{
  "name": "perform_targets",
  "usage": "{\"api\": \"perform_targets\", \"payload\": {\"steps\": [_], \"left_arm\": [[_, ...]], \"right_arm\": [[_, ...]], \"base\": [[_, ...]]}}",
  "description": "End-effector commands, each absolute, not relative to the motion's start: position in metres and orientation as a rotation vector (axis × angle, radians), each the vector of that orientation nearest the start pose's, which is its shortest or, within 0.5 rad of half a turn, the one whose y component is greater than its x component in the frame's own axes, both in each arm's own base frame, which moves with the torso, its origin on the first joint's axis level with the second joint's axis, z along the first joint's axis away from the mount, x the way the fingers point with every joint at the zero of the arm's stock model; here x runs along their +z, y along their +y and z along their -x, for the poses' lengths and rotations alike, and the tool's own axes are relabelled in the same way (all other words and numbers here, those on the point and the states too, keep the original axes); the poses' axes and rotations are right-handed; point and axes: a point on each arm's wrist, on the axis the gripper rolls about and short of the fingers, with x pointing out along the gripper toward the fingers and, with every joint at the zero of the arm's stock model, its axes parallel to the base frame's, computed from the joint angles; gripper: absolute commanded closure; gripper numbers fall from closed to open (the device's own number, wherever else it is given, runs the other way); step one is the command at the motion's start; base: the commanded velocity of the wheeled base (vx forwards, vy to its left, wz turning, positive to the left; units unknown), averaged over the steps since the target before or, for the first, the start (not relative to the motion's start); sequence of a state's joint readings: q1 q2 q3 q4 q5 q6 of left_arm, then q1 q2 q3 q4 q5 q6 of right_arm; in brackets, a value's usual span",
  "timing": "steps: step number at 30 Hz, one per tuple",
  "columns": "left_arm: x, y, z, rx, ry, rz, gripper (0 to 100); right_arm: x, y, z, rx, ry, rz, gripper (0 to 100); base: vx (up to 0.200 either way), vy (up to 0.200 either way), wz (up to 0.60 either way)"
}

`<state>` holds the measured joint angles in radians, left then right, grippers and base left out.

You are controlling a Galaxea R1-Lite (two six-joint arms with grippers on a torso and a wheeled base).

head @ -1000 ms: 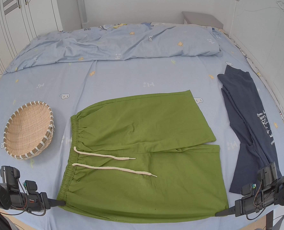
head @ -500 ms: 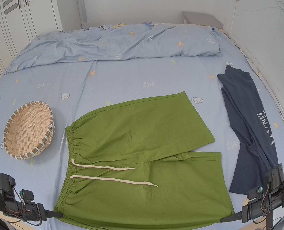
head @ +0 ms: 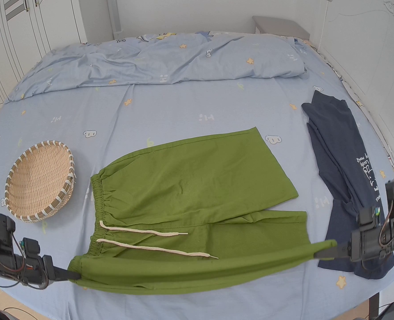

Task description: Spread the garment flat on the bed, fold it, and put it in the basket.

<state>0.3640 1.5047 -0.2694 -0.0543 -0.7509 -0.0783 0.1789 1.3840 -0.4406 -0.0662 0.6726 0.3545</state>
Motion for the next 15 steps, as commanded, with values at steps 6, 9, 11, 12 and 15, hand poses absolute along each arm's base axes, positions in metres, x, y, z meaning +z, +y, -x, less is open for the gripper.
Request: {"api": "perform_targets", "payload": {"steps": [6, 9, 11, 12, 15], "left_arm": [[0.157, 0.036, -0.201, -0.357, 0.894, 0.696, 100], [0.167, 0.037, -0.219, -0.361, 0.879, 0.71, 100], [0.171, 0.037, -0.229, -0.367, 0.872, 0.708, 100], [0.173, 0.038, -0.236, -0.371, 0.866, 0.708, 100], [0.177, 0.04, -0.251, -0.378, 0.856, 0.704, 100]], "right_arm": [[0.2, 0.056, -0.225, 0.7, 0.791, -0.492, 100], [0.209, 0.061, -0.245, 0.712, 0.762, -0.485, 100], [0.214, 0.066, -0.256, 0.722, 0.754, -0.482, 100], [0.217, 0.067, -0.264, 0.726, 0.742, -0.48, 100], [0.216, 0.071, -0.278, 0.731, 0.726, -0.466, 100]], "base": [[0.0, 0.0, 0.0], [0.0, 0.0, 0.0], [0.0, 0.0, 0.0], [0.0, 0.0, 0.0], [0.0, 0.0, 0.0]]}}
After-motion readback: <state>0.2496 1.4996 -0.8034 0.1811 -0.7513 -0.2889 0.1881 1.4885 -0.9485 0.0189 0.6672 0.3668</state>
